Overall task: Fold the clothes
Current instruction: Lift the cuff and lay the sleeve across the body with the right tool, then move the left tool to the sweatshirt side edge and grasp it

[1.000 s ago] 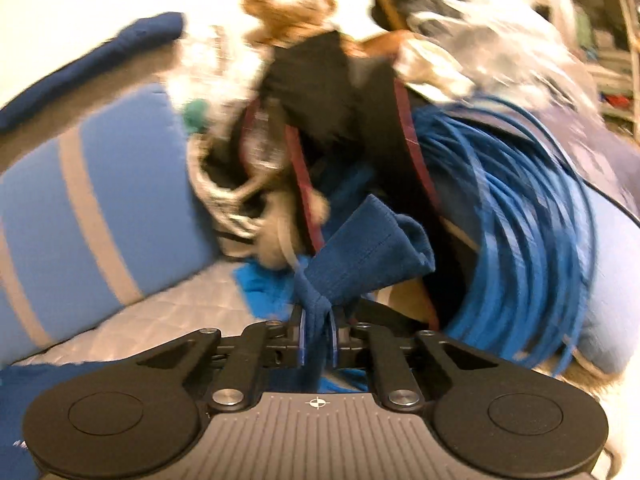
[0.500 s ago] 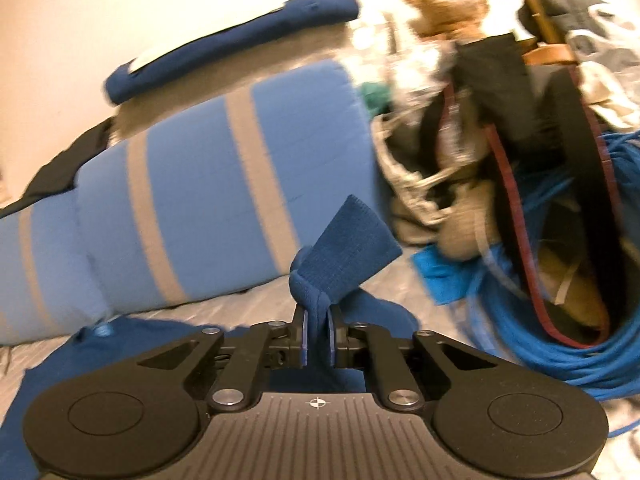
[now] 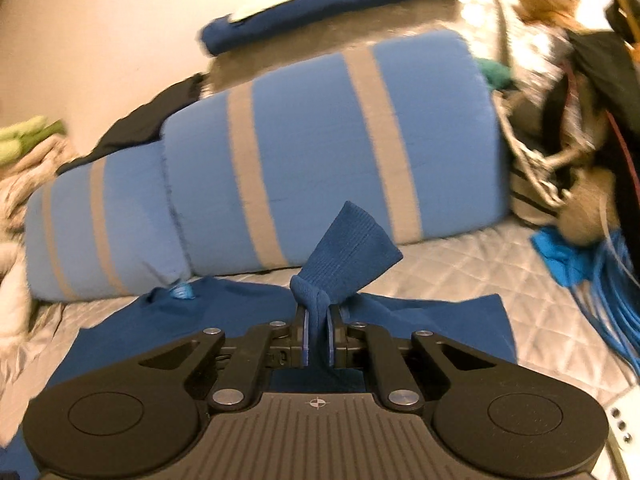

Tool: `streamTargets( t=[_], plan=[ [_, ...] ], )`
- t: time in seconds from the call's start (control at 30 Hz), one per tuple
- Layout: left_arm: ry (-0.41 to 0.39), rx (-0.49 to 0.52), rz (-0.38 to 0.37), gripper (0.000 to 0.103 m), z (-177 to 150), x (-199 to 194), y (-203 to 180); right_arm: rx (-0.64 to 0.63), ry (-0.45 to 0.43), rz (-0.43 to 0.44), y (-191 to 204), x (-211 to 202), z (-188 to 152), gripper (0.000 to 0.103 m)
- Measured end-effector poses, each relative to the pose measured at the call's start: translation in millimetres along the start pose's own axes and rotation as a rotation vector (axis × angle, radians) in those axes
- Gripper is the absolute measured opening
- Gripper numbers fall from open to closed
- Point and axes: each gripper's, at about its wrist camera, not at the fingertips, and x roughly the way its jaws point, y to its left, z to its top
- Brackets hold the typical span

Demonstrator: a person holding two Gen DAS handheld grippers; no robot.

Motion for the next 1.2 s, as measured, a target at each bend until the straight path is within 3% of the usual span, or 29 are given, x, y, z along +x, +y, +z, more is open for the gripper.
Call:
streamTargets(
  t=[0.3, 0.43, 0.57, 0.63, 0.67, 0.7, 0.8, 0.93, 1.03, 1.2],
  plan=[
    [-0.002, -0.005, -0.002, 0.069, 0, -1, 1, -0.219, 0.046, 0.144, 79, 18, -24, 0.01],
    [0.036, 0.018, 0.022, 0.069, 2, 3, -4, -0.301, 0.096, 0.174, 88, 12, -37, 0.013],
    [0.119, 0.035, -0.052, 0.069, 12, 11, -1, -0.381, 0.146, 0.204, 96, 5, -50, 0.03],
    [0.119, 0.016, -0.073, 0.069, 23, 10, 2, -0.422, 0.171, 0.218, 100, 2, -56, 0.05],
    [0.115, 0.002, -0.097, 0.069, 30, 8, 3, -0.442, 0.184, 0.225, 102, 0, -59, 0.066],
    [0.109, -0.02, -0.139, 0.069, 40, 6, 3, -0.462, 0.196, 0.233, 104, -1, -63, 0.074],
    [0.088, -0.103, -0.284, 0.069, 72, 7, 1, -0.522, 0.234, 0.254, 111, -6, -72, 0.082],
    [0.117, -0.275, -0.458, 0.069, 109, 42, -4, -0.515, 0.239, 0.235, 99, -15, -74, 0.083],
    [0.157, -0.43, -0.583, 0.069, 119, 82, -9, -0.5, 0.225, 0.216, 89, -25, -73, 0.083],
    [0.266, -0.66, -0.668, 0.069, 110, 155, -16, -0.484, 0.198, 0.193, 75, -44, -69, 0.084]
  ],
)
